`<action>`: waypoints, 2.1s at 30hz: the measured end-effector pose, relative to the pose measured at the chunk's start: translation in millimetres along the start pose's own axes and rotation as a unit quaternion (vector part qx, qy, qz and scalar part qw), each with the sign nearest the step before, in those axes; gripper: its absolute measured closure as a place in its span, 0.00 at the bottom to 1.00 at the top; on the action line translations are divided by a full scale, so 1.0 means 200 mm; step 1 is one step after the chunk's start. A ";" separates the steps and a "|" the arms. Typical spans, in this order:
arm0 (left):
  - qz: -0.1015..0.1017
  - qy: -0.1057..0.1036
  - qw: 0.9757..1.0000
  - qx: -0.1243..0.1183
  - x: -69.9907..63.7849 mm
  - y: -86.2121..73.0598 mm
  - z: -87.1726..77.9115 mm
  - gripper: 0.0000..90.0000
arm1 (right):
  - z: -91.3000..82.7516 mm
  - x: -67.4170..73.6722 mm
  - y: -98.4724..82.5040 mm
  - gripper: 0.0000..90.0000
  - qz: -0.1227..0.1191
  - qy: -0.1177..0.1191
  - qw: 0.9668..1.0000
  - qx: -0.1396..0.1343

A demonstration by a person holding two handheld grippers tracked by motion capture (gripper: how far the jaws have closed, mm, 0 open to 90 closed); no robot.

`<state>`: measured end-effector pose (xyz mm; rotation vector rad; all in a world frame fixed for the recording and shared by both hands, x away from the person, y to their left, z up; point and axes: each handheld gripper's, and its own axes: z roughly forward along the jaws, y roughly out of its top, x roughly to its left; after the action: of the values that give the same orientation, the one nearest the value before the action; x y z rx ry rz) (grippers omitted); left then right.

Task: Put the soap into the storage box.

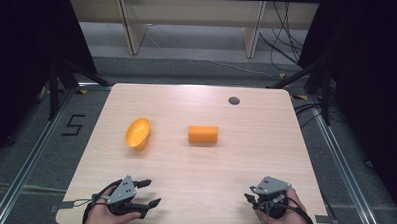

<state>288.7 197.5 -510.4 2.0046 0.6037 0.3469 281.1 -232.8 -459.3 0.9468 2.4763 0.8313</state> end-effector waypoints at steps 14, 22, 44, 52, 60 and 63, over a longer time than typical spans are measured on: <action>0.029 0.029 0.999 -0.008 0.21 0.27 0.18 0.32 | 0.01 -0.01 -0.02 0.59 0.020 -0.003 1.000 -0.003; 0.022 0.025 0.999 0.001 0.44 0.43 0.44 0.33 | 0.03 0.00 -0.02 0.58 0.014 0.000 1.000 0.003; 0.010 -0.015 1.000 0.007 0.60 0.49 0.84 0.27 | 0.04 0.01 -0.02 0.57 0.005 0.008 1.000 0.017; 0.008 -0.028 1.000 0.008 0.61 0.49 0.89 0.28 | 0.04 0.01 -0.02 0.57 0.010 0.011 1.000 0.017; 0.030 -0.018 0.999 0.015 0.61 0.49 0.93 0.37 | 0.04 0.00 -0.02 0.57 0.004 0.010 1.000 0.017; 0.036 -0.018 0.999 0.016 0.60 0.49 0.94 0.38 | 0.04 0.00 -0.02 0.57 0.007 0.011 1.000 0.017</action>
<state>505.1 86.3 -516.1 2.0629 0.5180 0.3465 282.4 -231.9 -468.4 0.9718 2.5133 0.8107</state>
